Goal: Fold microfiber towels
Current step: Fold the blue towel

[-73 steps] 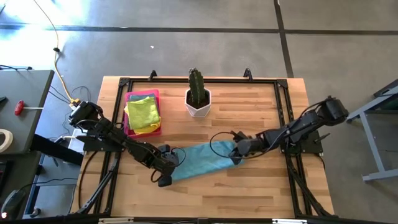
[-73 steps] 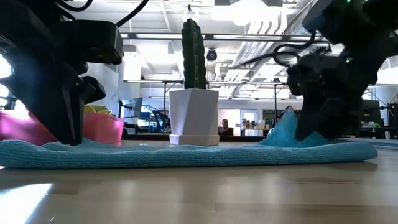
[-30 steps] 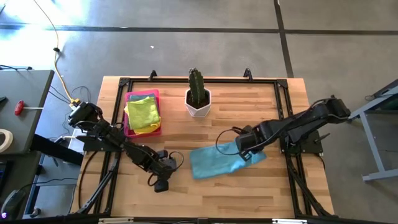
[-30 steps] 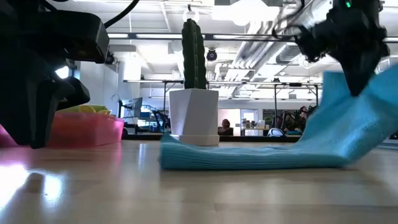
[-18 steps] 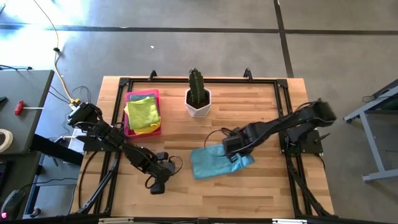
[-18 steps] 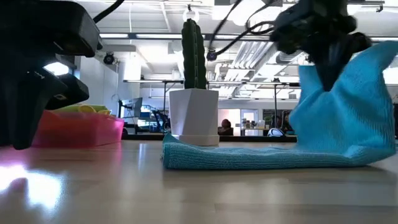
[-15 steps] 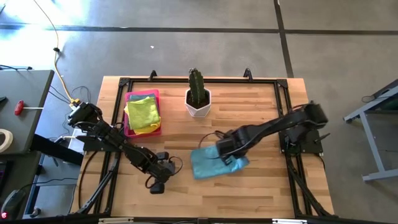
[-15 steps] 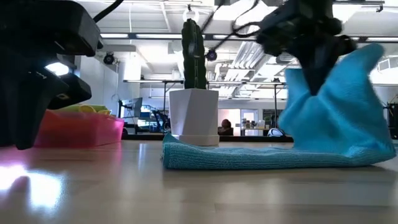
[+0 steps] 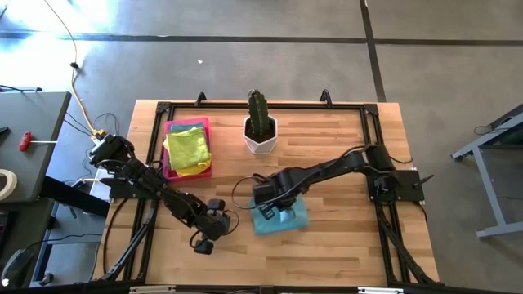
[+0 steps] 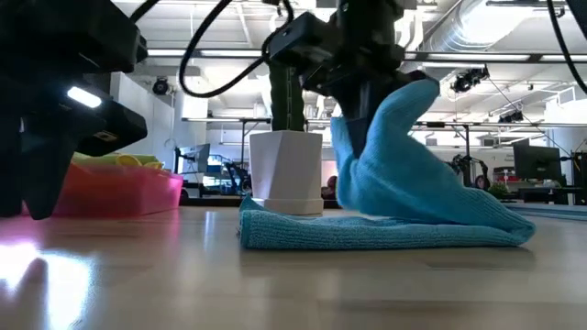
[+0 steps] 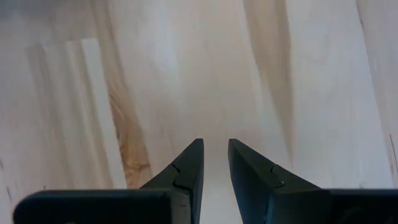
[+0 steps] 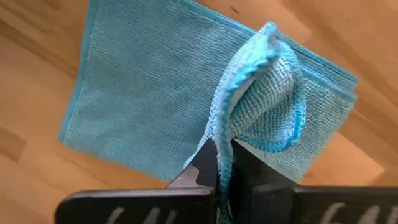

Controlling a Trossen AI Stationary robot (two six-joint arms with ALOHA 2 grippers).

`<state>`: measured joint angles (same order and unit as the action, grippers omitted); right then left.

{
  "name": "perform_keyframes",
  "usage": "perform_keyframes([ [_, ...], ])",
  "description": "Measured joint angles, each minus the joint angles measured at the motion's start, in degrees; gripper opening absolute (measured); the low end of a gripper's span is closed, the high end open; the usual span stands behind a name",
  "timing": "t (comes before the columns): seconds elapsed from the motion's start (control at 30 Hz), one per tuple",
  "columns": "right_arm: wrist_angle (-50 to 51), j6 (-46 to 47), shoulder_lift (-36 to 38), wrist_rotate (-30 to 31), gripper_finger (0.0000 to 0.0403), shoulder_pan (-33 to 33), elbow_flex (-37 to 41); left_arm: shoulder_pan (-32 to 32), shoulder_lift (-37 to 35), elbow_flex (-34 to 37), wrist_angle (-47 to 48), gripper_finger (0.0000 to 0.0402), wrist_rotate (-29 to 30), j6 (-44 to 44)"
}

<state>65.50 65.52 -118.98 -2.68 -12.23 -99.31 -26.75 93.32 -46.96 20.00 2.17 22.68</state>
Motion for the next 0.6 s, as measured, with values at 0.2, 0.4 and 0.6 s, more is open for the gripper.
perform_keyframes([
  [0.2,-3.50,-1.29,-1.84,-0.90,0.0010,-0.23,-1.13,-1.59,0.00,0.00,0.32,0.0064,-0.02,-2.56],
  [0.4,-10.71,-4.92,-1.81,-2.44,0.0097,-1.42,-1.13,-2.84,-0.02,0.00,0.34,0.0064,0.37,-2.91],
  [0.6,-7.30,-9.51,-0.90,-2.83,0.0179,-1.83,-1.13,-3.05,-0.02,0.00,0.34,0.0064,1.03,-2.01],
])
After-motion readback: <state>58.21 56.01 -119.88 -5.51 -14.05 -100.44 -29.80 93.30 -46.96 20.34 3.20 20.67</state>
